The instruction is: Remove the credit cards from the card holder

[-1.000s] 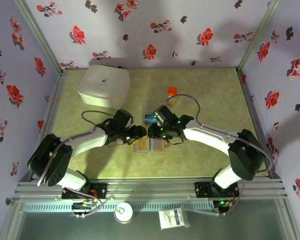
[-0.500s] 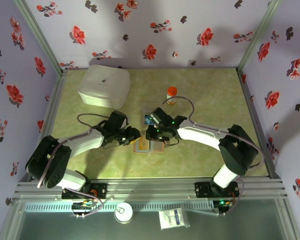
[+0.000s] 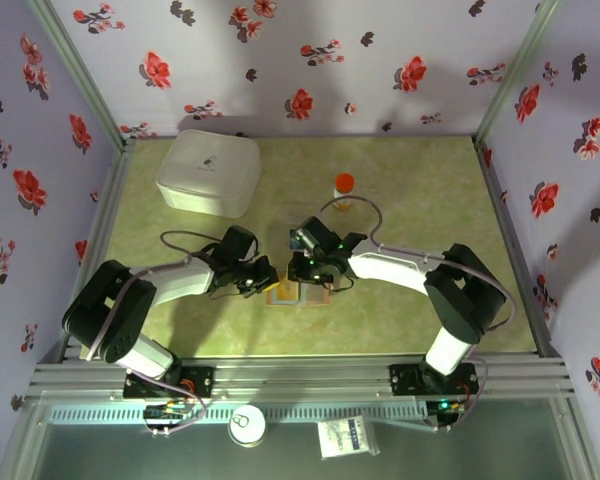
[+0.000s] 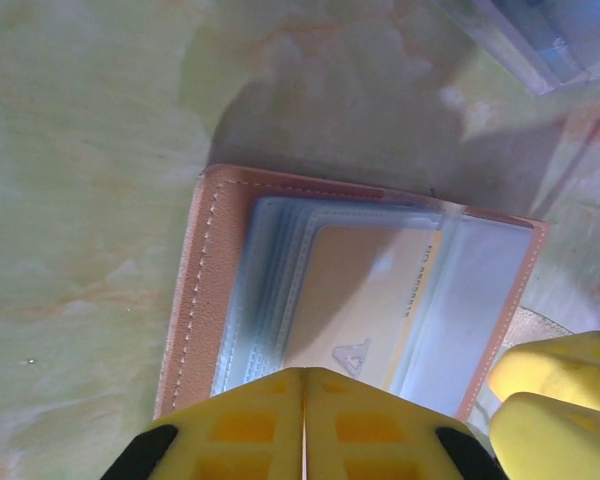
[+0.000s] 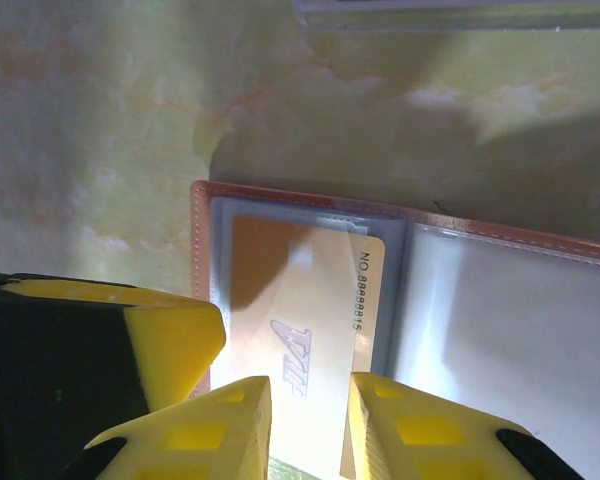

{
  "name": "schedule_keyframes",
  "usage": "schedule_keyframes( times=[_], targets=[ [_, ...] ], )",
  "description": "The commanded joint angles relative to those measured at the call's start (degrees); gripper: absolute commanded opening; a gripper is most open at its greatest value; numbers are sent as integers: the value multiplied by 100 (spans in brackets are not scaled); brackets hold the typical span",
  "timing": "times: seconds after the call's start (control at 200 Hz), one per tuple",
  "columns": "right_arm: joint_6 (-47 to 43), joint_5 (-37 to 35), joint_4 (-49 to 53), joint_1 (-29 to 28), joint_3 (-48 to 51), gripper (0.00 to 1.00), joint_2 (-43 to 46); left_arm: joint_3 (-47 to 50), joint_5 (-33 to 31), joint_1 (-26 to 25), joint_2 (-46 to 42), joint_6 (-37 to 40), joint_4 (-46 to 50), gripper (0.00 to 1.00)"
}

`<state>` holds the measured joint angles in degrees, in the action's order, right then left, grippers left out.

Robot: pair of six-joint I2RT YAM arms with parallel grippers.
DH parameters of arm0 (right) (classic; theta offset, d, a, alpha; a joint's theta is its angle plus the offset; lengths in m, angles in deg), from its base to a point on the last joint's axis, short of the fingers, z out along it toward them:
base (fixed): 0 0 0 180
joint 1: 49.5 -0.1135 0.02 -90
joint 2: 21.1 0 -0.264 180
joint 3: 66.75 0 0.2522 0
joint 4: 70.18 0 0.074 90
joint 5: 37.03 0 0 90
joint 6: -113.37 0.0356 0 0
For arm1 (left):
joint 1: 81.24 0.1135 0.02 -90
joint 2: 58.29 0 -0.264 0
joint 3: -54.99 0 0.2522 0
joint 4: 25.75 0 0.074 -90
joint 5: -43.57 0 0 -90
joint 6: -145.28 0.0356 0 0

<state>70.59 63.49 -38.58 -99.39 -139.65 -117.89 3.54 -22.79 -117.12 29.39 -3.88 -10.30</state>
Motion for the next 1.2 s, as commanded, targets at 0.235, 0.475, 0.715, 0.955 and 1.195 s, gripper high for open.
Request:
schedule_keyframes(
  times=[0.235, 0.475, 0.715, 0.955, 1.195],
  targets=[
    [147, 213, -201, -38, 89, 22, -294, 94, -23, 17, 172, 142, 59, 4],
    [147, 263, -286, -38, 147, 21, -374, 137, -52, 18, 159, 90, 58, 4],
    [153, 311, -352, -31, 205, 22, -454, 153, -62, 15, 149, 69, 50, 3],
    [140, 229, -271, -38, 214, 24, -514, 157, -68, 19, 141, 71, 51, 3],
    [33, -37, 65, -46, 139, 28, -423, 153, -69, 21, 127, 56, 59, 3]
  ],
)
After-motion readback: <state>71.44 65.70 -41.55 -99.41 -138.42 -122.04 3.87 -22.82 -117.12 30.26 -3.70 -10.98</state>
